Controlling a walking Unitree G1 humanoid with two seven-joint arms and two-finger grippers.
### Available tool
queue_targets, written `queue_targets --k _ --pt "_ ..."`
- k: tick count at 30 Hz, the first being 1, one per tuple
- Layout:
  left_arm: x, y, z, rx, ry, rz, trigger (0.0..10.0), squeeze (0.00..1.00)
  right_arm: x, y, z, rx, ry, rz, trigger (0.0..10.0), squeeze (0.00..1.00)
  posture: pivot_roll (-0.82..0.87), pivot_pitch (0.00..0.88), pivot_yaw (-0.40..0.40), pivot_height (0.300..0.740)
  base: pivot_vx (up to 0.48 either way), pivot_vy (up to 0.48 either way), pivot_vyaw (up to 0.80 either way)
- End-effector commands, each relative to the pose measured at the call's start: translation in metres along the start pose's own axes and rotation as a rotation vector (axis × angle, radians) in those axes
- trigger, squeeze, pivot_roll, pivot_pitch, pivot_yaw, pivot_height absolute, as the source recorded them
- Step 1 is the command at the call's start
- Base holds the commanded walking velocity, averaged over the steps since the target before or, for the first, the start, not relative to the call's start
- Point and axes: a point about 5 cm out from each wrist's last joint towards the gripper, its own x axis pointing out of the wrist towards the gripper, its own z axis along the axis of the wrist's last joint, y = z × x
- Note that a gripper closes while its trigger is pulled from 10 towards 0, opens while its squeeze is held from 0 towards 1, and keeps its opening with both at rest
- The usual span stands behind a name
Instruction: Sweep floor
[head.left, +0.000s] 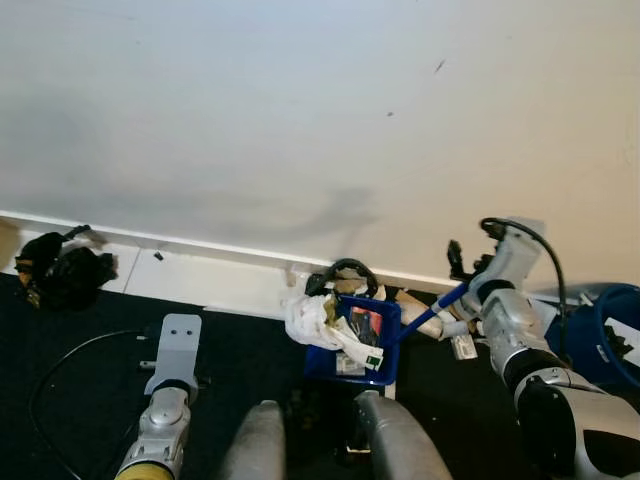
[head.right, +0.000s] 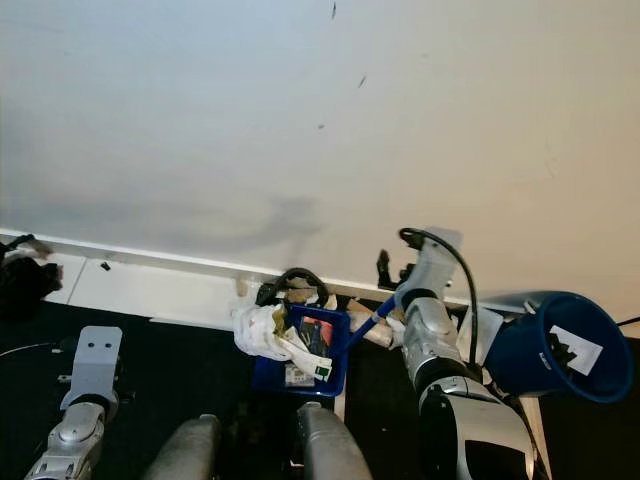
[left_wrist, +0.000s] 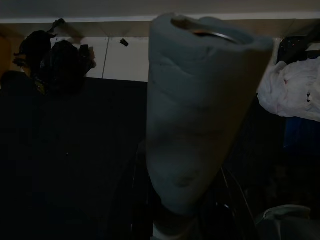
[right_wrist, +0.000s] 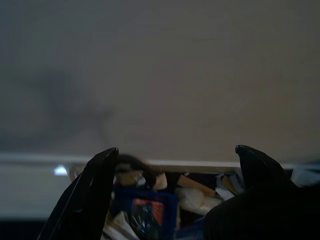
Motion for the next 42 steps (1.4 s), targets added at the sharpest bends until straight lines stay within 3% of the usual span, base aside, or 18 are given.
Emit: queue_targets --k 1,15,25,42 --pt "-0.008 -0.007 -0.019 -0.053 0.076 -0.01 10.0 0.0 -0.004 -0.001 -0.011 -0.032 0.051 0.009 10.0 0.0 0.25 0.216 -0.19 0.74 0.0 0.0 0.0" --pt "-0.01 -0.013 -0.018 -0.059 0.076 -0.019 10.0 0.0 -0.004 -0.003 -0.006 -0.13 0.006 -0.013 10.0 0.0 0.23 0.205 -0.182 0.74 0.0 0.0 0.0" --pt "-0.011 -0.014 -0.022 -0.05 0.093 -0.033 10.0 0.0 -0.007 -0.01 -0.009 -0.074 -0.006 -0.075 10.0 0.0 0.22 0.198 -0.17 0.74 0.0 0.0 0.0" --pt "-0.011 -0.02 -0.021 -0.033 0.093 -0.056 10.0 0.0 -0.008 -0.015 -0.006 -0.087 -0.024 -0.081 10.0 0.0 0.21 0.193 -0.164 0.74 0.0 0.0 0.0"
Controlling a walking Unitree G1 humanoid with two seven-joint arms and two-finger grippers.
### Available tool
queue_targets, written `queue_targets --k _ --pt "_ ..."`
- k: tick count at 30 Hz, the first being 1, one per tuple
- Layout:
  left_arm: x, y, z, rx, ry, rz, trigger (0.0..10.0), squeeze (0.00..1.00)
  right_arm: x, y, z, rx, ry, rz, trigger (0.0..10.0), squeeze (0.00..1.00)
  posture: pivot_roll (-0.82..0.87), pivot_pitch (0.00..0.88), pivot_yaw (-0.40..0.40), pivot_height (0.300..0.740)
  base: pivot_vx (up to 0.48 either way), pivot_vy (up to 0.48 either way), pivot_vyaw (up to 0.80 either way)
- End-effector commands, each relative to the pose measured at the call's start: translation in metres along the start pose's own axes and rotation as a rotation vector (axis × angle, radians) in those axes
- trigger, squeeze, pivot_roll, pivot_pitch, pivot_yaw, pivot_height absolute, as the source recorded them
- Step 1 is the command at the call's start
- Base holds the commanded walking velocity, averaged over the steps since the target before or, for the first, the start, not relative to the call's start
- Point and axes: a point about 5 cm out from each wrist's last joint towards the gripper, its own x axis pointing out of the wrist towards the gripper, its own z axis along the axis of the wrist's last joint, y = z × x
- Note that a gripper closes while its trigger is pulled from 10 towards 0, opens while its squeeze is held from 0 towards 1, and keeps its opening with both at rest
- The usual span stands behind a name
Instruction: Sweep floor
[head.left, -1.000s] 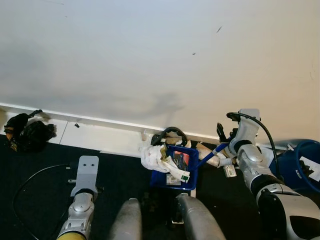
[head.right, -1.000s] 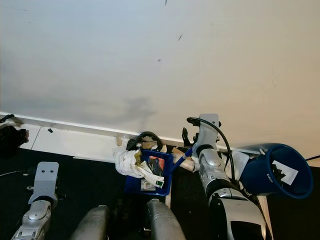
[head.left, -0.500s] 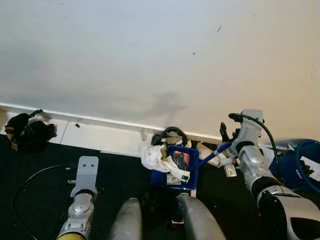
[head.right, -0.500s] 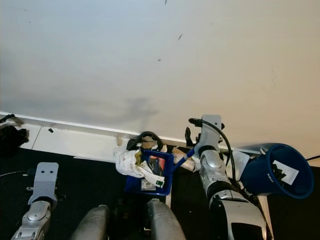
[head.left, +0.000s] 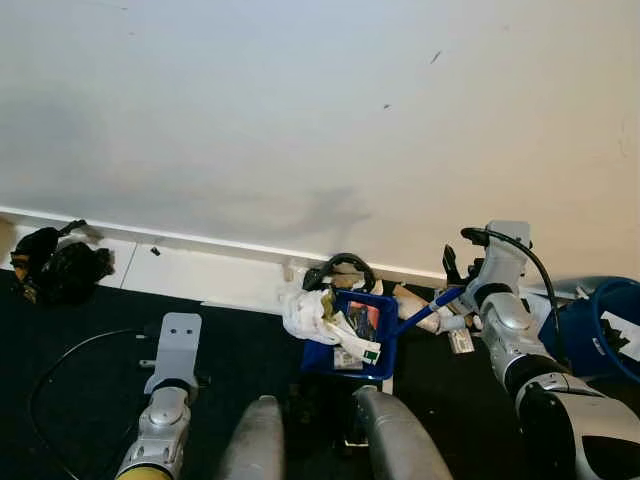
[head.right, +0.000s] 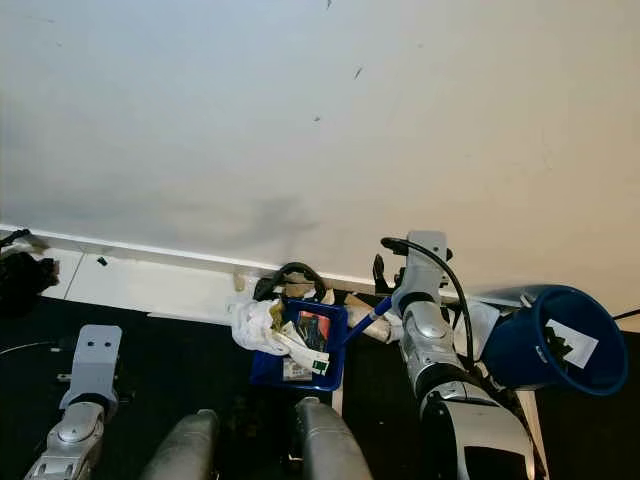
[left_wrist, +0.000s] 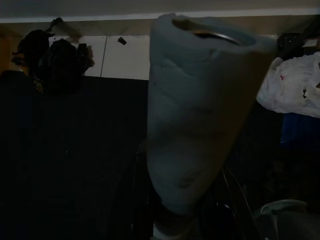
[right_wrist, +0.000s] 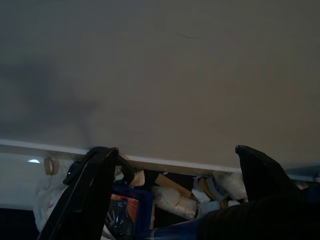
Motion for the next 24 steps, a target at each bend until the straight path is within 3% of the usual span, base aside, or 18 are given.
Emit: queue_targets --k 1,5,6,7,8,24 --pt "-0.0083 -0.0142 -0.0215 -0.029 0.091 -0.043 10.0 0.0 -0.004 -0.0089 -0.0058 -0.004 0.01 -0.019 10.0 0.0 0.21 0.189 -0.164 0.74 0.0 0.0 0.0" --pt "-0.0081 -0.0145 -0.0212 -0.028 0.091 -0.042 10.0 0.0 -0.0038 -0.0083 -0.0052 -0.012 0.007 -0.008 10.0 0.0 0.21 0.189 -0.165 0.74 0.0 0.0 0.0" --pt "-0.0077 -0.0146 -0.0208 -0.029 0.09 -0.04 10.0 0.0 -0.0038 -0.0069 -0.0052 -0.011 0.006 0.006 3.4 0.0 0.21 0.181 -0.162 0.74 0.0 0.0 0.0" --pt "-0.0077 -0.0146 -0.0208 -0.029 0.09 -0.04 10.0 0.0 -0.0038 -0.0069 -0.0052 -0.011 0.006 0.006 3.4 0.0 0.21 0.181 -0.162 0.74 0.0 0.0 0.0" --pt "-0.0071 -0.0145 -0.0199 -0.029 0.088 -0.038 10.0 0.0 -0.0037 -0.0049 -0.0051 -0.007 0.003 0.019 0.4 0.0 0.21 0.18 -0.162 0.74 0.0 0.0 0.0" --pt "-0.0031 -0.0138 -0.0151 -0.031 0.079 -0.036 10.0 0.0 -0.0068 -0.0011 -0.0116 0.008 0.021 0.039 0.0 0.0 0.2 0.149 -0.154 0.74 0.0 0.0 0.0"
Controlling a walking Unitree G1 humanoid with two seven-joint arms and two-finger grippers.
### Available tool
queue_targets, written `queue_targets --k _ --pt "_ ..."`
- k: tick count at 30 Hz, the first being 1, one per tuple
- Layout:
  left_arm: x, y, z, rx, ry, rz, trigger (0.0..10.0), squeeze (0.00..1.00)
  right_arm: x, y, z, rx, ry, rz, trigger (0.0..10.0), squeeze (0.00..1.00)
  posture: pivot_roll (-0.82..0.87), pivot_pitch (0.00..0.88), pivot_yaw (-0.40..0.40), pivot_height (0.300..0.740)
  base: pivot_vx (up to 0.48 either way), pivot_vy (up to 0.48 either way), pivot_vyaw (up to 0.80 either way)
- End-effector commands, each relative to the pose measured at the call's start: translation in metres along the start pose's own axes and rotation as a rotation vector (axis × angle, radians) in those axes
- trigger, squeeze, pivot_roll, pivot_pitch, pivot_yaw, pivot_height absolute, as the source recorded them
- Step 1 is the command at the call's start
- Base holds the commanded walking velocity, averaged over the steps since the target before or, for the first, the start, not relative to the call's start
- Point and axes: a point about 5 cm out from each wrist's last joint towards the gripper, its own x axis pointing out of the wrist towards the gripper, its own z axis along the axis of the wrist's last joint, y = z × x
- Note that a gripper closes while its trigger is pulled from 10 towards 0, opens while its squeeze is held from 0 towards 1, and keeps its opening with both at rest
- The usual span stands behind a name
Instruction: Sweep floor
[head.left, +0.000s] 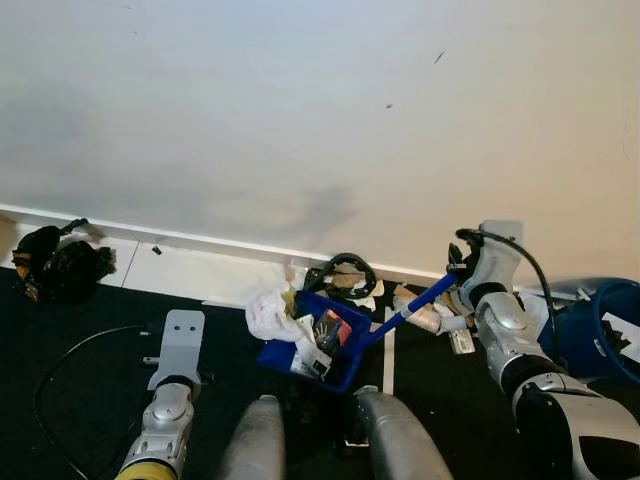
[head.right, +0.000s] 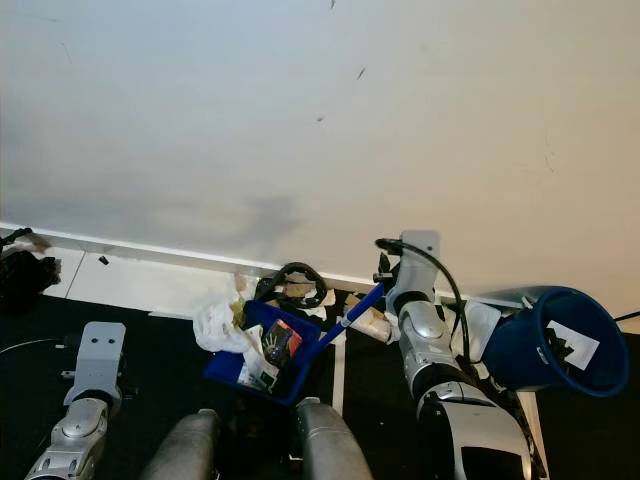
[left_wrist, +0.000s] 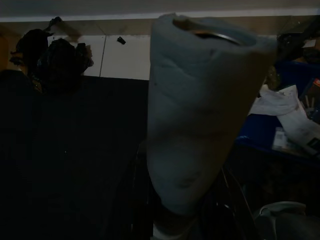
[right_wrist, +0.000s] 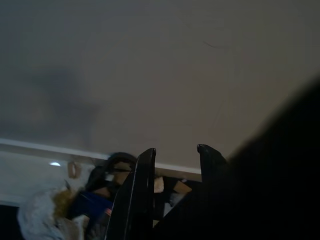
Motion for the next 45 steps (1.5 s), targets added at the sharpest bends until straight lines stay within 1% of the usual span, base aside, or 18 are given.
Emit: queue_targets --k 1,5,8,13,17,18,20,21,23,24,27,30,31,33,35,37,41,45 --pt "-0.007 -0.012 -0.019 -0.031 0.076 -0.031 10.0 0.0 -0.008 -0.012 -0.013 -0.011 0.045 -0.04 0.0 0.0 0.2 0.147 -0.154 0.74 0.0 0.0 0.0" --pt "-0.006 -0.011 -0.018 -0.029 0.073 -0.031 10.0 0.0 -0.008 -0.014 -0.013 -0.007 0.045 -0.049 0.0 0.0 0.2 0.144 -0.152 0.74 0.0 0.0 0.0" --pt "-0.001 -0.009 -0.01 -0.033 0.051 -0.011 10.0 0.0 -0.008 -0.015 -0.011 -0.013 0.032 -0.045 0.0 0.0 0.19 0.13 -0.147 0.74 0.0 0.0 0.0" --pt "0.009 -0.007 0.016 -0.042 -0.037 0.03 10.0 0.0 -0.005 -0.014 -0.003 -0.042 -0.009 -0.004 0.0 0.0 0.18 0.098 -0.141 0.74 0.0 0.0 0.0" --pt "0.011 -0.007 0.027 -0.042 -0.079 0.037 10.0 0.0 -0.004 -0.015 -0.001 -0.039 -0.009 0.011 0.0 0.0 0.18 0.092 -0.143 0.74 0.0 0.0 0.0" --pt "0.013 -0.008 0.034 -0.033 -0.109 0.029 10.0 0.0 -0.004 -0.015 -0.001 -0.052 0.001 0.033 3.5 0.0 0.18 0.084 -0.143 0.74 0.0 0.0 0.0" --pt "0.013 -0.009 0.039 -0.025 -0.127 0.022 10.0 0.0 -0.004 -0.015 -0.001 -0.061 0.009 0.048 3.5 0.0 0.18 0.084 -0.143 0.74 0.0 0.0 0.0" --pt "0.014 -0.01 0.046 -0.022 -0.164 0.007 10.0 0.0 -0.004 -0.016 -0.001 -0.093 0.013 0.071 8.5 0.0 0.17 0.079 -0.145 0.74 0.0 0.0 0.0" --pt "0.014 -0.011 0.052 -0.02 -0.19 -0.003 10.0 0.0 -0.004 -0.017 -0.001 -0.114 0.014 0.086 8.5 0.0 0.17 0.079 -0.145 0.74 0.0 0.0 0.0" --pt "0.014 -0.011 0.061 -0.026 -0.235 -0.015 10.0 0.0 -0.005 -0.018 0.0 -0.119 0.014 0.097 10.0 0.0 0.17 0.079 -0.145 0.74 0.0 0.0 0.0" --pt "0.014 -0.008 0.081 -0.034 -0.328 -0.019 10.0 0.0 -0.007 -0.018 -0.004 -0.114 0.032 0.118 10.0 0.0 0.16 0.081 -0.146 0.74 0.0 0.0 0.0" --pt "0.014 -0.007 0.083 -0.035 -0.339 -0.016 10.0 0.0 -0.007 -0.017 -0.006 -0.115 0.038 0.121 10.0 0.0 0.16 0.081 -0.146 0.74 0.0 0.0 0.0" --pt "0.013 -0.002 0.103 -0.058 -0.429 0.005 10.0 0.0 -0.012 -0.018 -0.014 -0.132 0.069 0.112 10.0 0.0 0.17 0.085 -0.147 0.74 0.0 0.0 0.0" --pt "0.013 -0.001 0.109 -0.065 -0.453 0.011 10.0 0.0 -0.013 -0.019 -0.016 -0.137 0.076 0.109 10.0 0.0 0.17 0.085 -0.147 0.74 0.0 0.0 0.0" --pt "0.013 0.003 0.128 -0.086 -0.522 0.023 10.0 0.0 -0.016 -0.024 -0.02 -0.119 0.084 0.059 10.0 0.0 0.17 0.093 -0.14 0.74 0.0 0.0 0.0" --pt "0.012 0.004 0.133 -0.092 -0.538 0.026 10.0 0.0 -0.016 -0.026 -0.021 -0.113 0.085 0.045 10.0 0.0 0.17 0.093 -0.14 0.74 0.0 0.0 0.0" --pt "0.01 0.007 0.163 -0.126 -0.652 0.049 10.0 0.0 -0.021 -0.029 -0.028 -0.115 0.096 -0.012 10.0 0.0 0.16 0.125 -0.117 0.74 0.0 0.0 0.0" --pt "0.009 0.009 0.175 -0.159 -0.693 0.068 10.0 0.03 -0.022 -0.028 -0.029 -0.138 0.089 -0.008 10.0 0.0 0.16 0.16 -0.103 0.74 0.0 0.0 0.0"
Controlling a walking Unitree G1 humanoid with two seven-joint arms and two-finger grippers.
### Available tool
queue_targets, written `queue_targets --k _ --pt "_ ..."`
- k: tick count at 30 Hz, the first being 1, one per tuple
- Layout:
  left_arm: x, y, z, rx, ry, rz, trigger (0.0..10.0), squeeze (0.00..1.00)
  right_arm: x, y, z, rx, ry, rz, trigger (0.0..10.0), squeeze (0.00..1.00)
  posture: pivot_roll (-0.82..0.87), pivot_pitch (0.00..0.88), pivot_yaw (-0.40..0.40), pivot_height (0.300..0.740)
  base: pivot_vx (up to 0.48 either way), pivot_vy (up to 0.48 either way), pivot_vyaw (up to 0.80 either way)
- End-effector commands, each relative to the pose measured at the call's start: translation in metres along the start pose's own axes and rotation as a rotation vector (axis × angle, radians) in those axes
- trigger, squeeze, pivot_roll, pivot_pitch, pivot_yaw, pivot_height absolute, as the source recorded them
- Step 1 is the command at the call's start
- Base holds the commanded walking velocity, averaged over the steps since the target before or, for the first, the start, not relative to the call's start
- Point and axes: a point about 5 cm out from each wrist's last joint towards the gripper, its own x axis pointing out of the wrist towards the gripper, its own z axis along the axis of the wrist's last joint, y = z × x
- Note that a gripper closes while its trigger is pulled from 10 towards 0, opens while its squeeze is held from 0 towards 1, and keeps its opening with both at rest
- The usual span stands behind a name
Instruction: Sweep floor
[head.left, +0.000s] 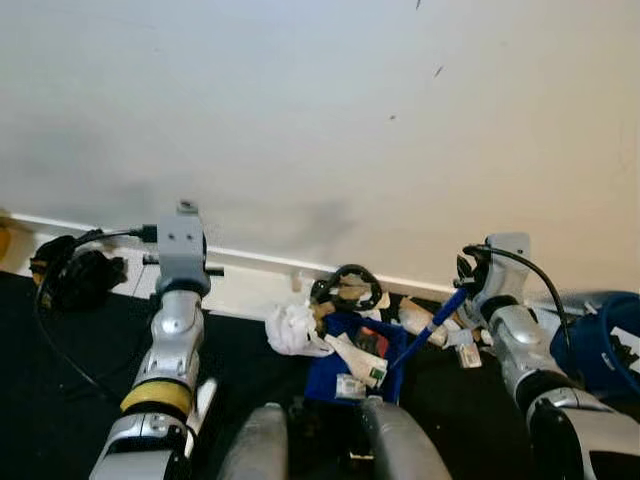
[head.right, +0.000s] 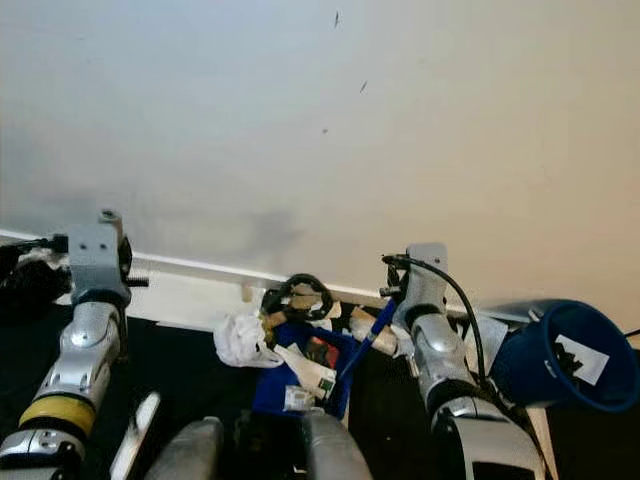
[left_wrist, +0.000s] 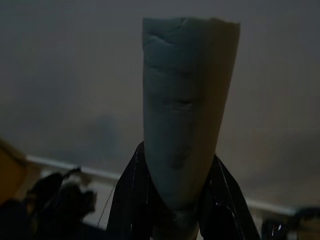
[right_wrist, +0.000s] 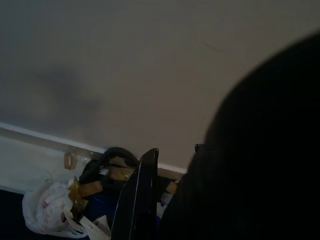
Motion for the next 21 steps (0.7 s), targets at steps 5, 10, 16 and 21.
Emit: queue_targets --k 5,10,16,21 --pt "0.018 -0.011 0.042 0.02 -0.204 -0.025 10.0 0.01 -0.008 -0.007 -0.01 -0.078 0.024 -0.028 10.0 0.0 0.14 0.23 -0.092 0.74 0.0 0.0 0.0" --pt "0.027 -0.013 0.049 0.048 -0.216 -0.056 10.0 0.0 -0.004 -0.008 -0.002 -0.105 0.001 -0.027 10.0 0.0 0.12 0.271 -0.097 0.74 0.0 0.0 0.0" --pt "0.034 -0.027 0.057 0.072 -0.237 -0.115 10.0 0.0 -0.001 -0.008 0.002 -0.114 -0.008 -0.045 10.0 0.0 0.1 0.287 -0.107 0.74 0.0 0.0 0.0" --pt "0.032 -0.053 0.053 0.106 -0.228 -0.217 10.0 0.0 0.001 -0.003 0.003 -0.121 -0.007 -0.046 10.0 0.0 0.09 0.295 -0.11 0.74 0.0 0.0 0.0"
